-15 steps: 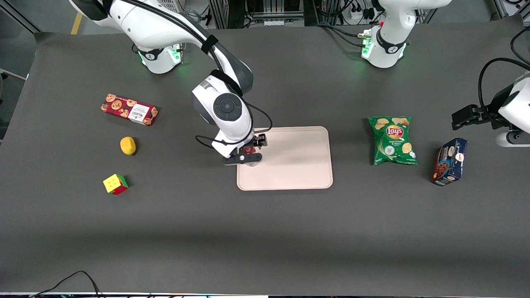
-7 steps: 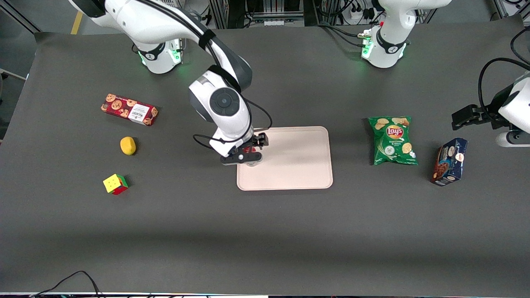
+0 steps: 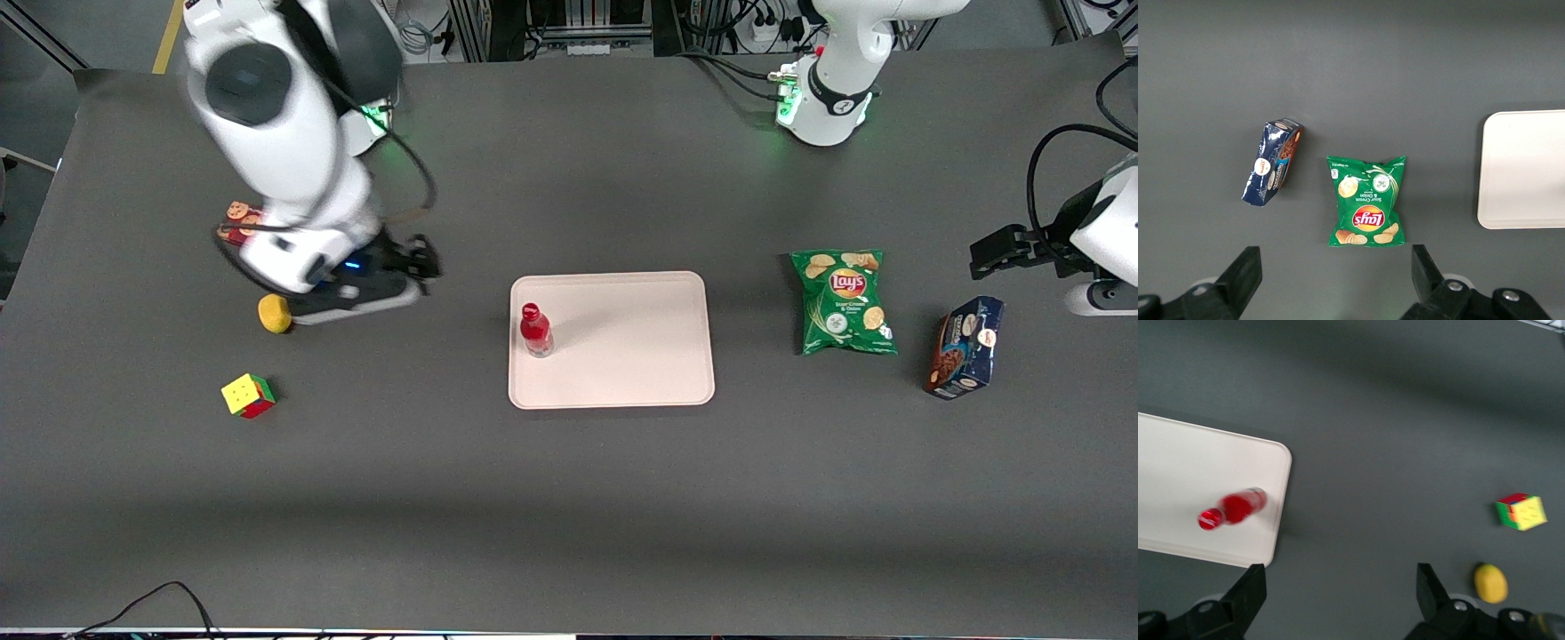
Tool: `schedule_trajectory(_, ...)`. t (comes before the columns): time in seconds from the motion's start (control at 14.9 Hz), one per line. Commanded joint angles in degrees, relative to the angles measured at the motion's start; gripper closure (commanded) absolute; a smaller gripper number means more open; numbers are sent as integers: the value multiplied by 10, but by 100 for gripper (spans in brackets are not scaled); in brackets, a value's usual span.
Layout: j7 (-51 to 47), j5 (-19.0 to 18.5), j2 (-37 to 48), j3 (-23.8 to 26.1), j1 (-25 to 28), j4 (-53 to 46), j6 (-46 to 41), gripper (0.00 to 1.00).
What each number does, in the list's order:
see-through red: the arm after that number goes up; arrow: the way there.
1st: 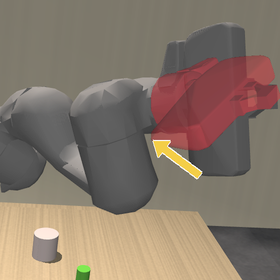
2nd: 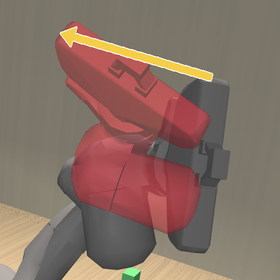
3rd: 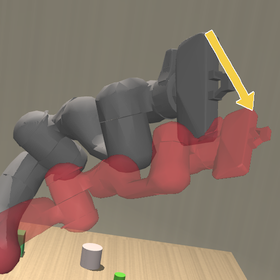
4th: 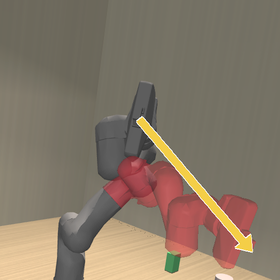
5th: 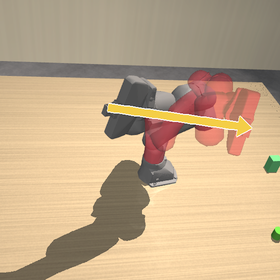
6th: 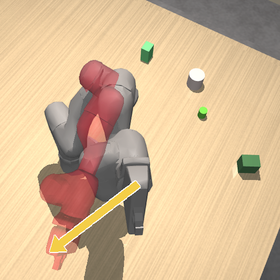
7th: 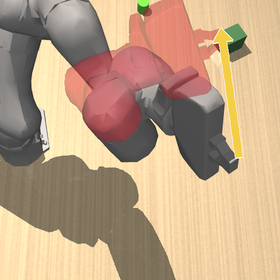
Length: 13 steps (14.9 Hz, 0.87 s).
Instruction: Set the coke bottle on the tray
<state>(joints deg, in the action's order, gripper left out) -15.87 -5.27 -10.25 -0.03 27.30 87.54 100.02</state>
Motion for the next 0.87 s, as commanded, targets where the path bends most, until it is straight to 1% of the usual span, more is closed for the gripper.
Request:
schedule_trajectory(0.0,29,0,20,-35,-3,-46,-94,0)
schedule_trajectory(0.07,29,1,32,-37,-10,-42,-116,0)
schedule_trajectory(0.13,27,2,39,-40,-24,-35,-120,0)
schedule_trajectory(0.34,25,13,57,-46,-79,2,-108,0)
schedule_trajectory(0.4,22,19,57,-46,-102,10,-106,0)
schedule_trajectory(0.47,22,37,60,-46,-126,34,-103,0)
schedule_trajectory(0.54,23,41,73,-46,-140,51,-91,0)
schedule_trajectory(0.67,22,41,98,-45,-158,82,-88,0)
schedule_trajectory(0.81,22,41,113,-40,-181,90,-89,0)
